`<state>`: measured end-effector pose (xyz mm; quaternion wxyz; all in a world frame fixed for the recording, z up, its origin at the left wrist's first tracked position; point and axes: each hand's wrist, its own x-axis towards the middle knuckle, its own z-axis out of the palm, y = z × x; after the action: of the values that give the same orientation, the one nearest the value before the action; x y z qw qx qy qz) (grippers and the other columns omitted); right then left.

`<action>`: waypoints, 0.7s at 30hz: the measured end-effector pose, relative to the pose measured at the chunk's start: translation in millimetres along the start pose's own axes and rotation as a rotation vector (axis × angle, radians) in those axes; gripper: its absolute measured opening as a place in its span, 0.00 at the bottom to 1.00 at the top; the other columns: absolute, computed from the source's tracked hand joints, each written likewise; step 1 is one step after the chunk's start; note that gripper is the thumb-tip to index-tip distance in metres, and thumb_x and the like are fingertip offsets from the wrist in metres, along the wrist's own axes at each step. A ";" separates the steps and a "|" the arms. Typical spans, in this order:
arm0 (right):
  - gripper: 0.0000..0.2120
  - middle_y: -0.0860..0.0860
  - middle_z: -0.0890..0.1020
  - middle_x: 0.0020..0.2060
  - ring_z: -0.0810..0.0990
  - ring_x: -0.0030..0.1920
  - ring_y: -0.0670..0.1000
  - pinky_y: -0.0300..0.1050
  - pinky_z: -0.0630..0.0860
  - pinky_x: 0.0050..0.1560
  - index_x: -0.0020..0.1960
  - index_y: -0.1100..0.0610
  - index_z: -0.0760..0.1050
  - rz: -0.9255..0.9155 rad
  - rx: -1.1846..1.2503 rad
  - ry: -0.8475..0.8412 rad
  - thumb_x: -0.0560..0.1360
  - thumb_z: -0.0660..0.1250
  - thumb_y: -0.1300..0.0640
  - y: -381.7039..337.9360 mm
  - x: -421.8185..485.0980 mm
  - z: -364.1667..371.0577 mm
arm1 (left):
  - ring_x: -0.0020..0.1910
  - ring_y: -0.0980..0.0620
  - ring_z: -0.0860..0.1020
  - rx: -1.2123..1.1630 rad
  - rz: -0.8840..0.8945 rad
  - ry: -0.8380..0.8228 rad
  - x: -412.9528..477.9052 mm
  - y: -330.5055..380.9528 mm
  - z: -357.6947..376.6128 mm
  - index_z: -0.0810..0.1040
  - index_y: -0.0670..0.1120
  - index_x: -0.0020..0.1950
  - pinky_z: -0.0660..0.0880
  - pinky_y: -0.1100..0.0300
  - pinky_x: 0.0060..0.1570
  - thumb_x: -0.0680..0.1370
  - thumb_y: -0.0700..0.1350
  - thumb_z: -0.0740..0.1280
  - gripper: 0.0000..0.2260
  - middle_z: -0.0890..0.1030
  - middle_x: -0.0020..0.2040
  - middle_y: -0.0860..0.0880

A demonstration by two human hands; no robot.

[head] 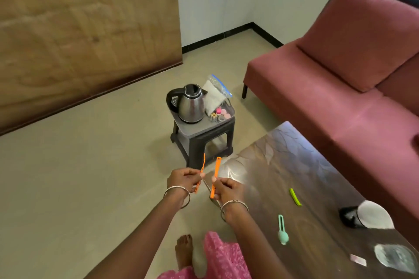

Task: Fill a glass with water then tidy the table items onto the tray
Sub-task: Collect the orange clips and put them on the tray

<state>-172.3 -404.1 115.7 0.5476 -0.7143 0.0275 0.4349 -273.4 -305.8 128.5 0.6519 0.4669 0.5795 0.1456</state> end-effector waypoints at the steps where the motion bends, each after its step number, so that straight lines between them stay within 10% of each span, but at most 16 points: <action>1: 0.06 0.54 0.79 0.28 0.77 0.27 0.50 0.43 0.77 0.32 0.40 0.62 0.81 -0.001 -0.004 0.004 0.71 0.76 0.61 -2.6 3.8 11.5 | 0.34 0.48 0.79 0.004 0.005 -0.001 7.0 4.1 -7.9 0.84 0.41 0.44 0.80 0.56 0.37 0.70 0.40 0.76 0.05 0.83 0.37 0.42; 21: 0.05 0.54 0.81 0.23 0.78 0.23 0.49 0.40 0.78 0.29 0.38 0.64 0.81 0.164 0.091 0.152 0.72 0.73 0.67 -85.6 185.3 132.7 | 0.46 0.44 0.83 0.562 0.115 -0.050 215.4 109.1 -18.0 0.86 0.45 0.49 0.80 0.53 0.49 0.72 0.38 0.70 0.09 0.86 0.44 0.44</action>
<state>-91.7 -182.1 57.0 0.5382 -0.7151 0.1470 0.4212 -189.5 -83.6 81.9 0.5017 0.6649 0.5533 0.0045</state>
